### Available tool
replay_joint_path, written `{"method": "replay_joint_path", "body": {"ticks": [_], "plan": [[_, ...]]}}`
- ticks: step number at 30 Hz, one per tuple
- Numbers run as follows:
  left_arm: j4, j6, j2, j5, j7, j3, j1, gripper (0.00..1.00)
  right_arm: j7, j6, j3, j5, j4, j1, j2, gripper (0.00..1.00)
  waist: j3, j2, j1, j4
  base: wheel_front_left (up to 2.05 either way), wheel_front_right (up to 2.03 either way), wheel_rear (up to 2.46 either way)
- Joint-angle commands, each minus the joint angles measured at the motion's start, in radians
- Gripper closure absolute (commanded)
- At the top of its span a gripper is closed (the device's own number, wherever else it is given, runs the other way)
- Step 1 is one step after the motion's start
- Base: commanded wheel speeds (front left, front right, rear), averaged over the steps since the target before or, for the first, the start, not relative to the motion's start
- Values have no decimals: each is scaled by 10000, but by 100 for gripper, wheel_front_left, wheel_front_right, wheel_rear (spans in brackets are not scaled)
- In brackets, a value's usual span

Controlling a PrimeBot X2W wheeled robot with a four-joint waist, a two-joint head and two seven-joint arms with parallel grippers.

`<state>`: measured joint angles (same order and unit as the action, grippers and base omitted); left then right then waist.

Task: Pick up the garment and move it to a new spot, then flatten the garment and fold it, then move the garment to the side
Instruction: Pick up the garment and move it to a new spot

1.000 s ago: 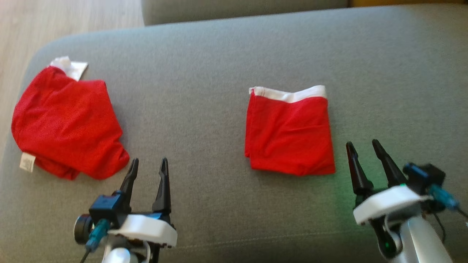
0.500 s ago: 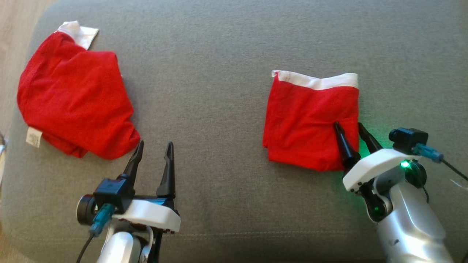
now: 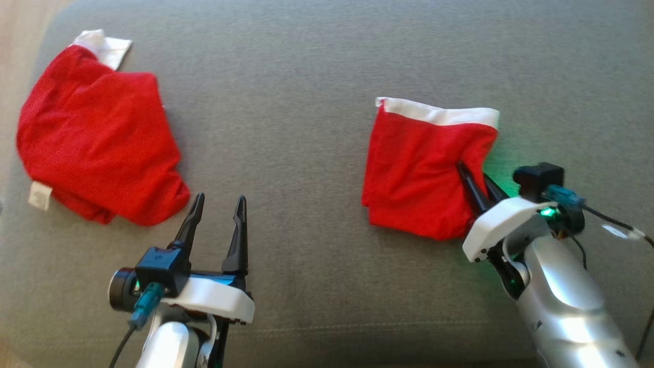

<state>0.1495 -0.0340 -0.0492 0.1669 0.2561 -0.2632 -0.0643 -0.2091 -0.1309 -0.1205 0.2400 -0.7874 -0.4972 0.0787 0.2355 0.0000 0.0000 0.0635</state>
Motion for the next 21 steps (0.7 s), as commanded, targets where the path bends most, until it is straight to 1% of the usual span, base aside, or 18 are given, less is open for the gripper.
{"method": "replay_joint_path", "body": {"ticks": [1, 5, 10, 15, 21], "plan": [[-377, 20, -10, -127, 57, 328, -319, 0, -151, 2, -362, -217, 211, -382, 73, 100, 5, 0, 0, -193, 0, 0, 0], [-604, 42, -10, -186, 57, 395, -485, 0, -142, 2, -1040, -686, 269, -770, 399, 100, 254, 0, 0, -708, 0, 0, 0], [-907, 161, -10, -383, 57, 431, -869, 0, -47, 2, -1808, -877, 491, -1463, 1244, 100, 870, 0, 0, -1424, 0, 0, 0], [-1174, 383, -36, -758, 57, 599, -1442, 0, -65, 2, -2161, -344, 681, -2368, 2117, 100, 1777, 0, 0, -2209, 0, 0, 0], [-1471, 709, -283, -1184, 57, 644, -2206, 0, -186, 2, -2259, 384, 489, -3265, 3237, 100, 2766, 0, 0, -2887, 0, 0, 0]]}}
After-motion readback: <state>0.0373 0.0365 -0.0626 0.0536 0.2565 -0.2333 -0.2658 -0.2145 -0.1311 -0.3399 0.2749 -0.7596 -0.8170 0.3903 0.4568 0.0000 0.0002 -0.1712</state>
